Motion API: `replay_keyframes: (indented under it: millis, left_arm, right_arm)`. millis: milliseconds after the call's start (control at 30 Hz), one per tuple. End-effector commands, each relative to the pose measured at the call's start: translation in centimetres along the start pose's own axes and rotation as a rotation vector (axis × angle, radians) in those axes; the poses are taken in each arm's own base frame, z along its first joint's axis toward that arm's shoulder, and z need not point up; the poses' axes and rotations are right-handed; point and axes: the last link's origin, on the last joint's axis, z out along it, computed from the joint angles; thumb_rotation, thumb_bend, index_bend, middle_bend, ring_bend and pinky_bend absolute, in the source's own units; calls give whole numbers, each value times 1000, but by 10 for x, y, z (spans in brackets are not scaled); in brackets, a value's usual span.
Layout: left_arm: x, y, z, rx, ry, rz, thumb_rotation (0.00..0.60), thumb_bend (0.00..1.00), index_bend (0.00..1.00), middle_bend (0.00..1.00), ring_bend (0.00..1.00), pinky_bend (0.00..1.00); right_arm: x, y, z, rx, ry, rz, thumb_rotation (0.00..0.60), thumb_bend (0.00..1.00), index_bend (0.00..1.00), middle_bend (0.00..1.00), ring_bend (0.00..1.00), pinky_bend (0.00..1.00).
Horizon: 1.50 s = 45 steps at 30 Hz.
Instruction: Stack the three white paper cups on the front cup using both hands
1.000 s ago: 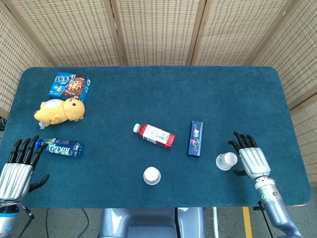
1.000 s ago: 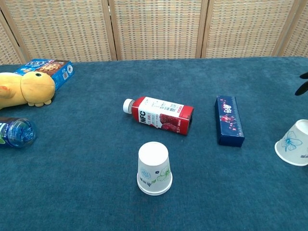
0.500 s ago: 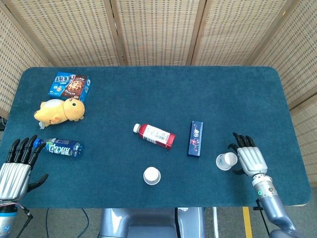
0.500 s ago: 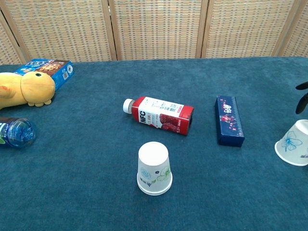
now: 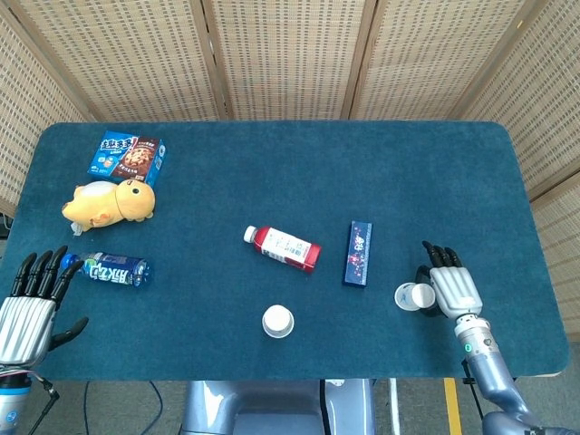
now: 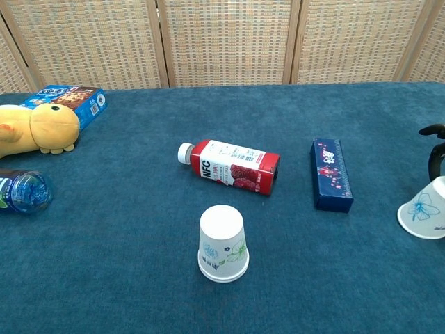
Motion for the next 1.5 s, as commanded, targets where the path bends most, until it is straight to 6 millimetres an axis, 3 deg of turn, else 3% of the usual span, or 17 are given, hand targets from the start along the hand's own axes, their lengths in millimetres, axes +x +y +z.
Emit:
replay_keyframes:
  millis: [33, 267, 400, 567, 933, 1067, 1233, 1500]
  left_arm:
    - [0, -1, 0, 1, 1, -1, 600, 196, 136, 0, 0, 0]
    - [1, -1, 0, 3, 4, -4, 600, 195, 136, 0, 0, 0]
    - [1, 0, -1, -2, 6, -4, 600, 195, 136, 0, 0, 0]
    - [0, 1, -2, -9, 3, -2, 600, 196, 136, 0, 0, 0]
    - [2, -1, -2, -9, 5, -11, 600, 195, 136, 0, 0, 0]
    - [0, -4, 0, -2, -1, -11, 600, 196, 136, 0, 0, 0]
    - [0, -3, -1, -9, -2, -15, 600, 195, 136, 0, 0, 0]
    - [-2, -3, 0, -13, -8, -12, 600, 196, 136, 0, 0, 0]
  right_arm:
    - [4, -2, -2, 10, 11, 1, 600, 204, 548, 85, 0, 84]
    - [25, -15, -9, 57, 76, 9, 600, 205, 568, 96, 0, 84]
    - [46, -38, -17, 139, 132, 34, 600, 206, 569, 96, 0, 85]
    - [53, -57, -16, 190, 140, 57, 600, 206, 569, 96, 0, 85]
    - [50, -119, 3, 304, 125, 128, 600, 208, 570, 97, 11, 90]
    - [55, -153, 6, 375, 107, 152, 600, 207, 573, 99, 14, 91]
    - [56, -169, 8, 400, 86, 161, 600, 207, 577, 103, 16, 91]
    - [52, -176, 3, 413, 53, 172, 600, 207, 583, 108, 16, 91]
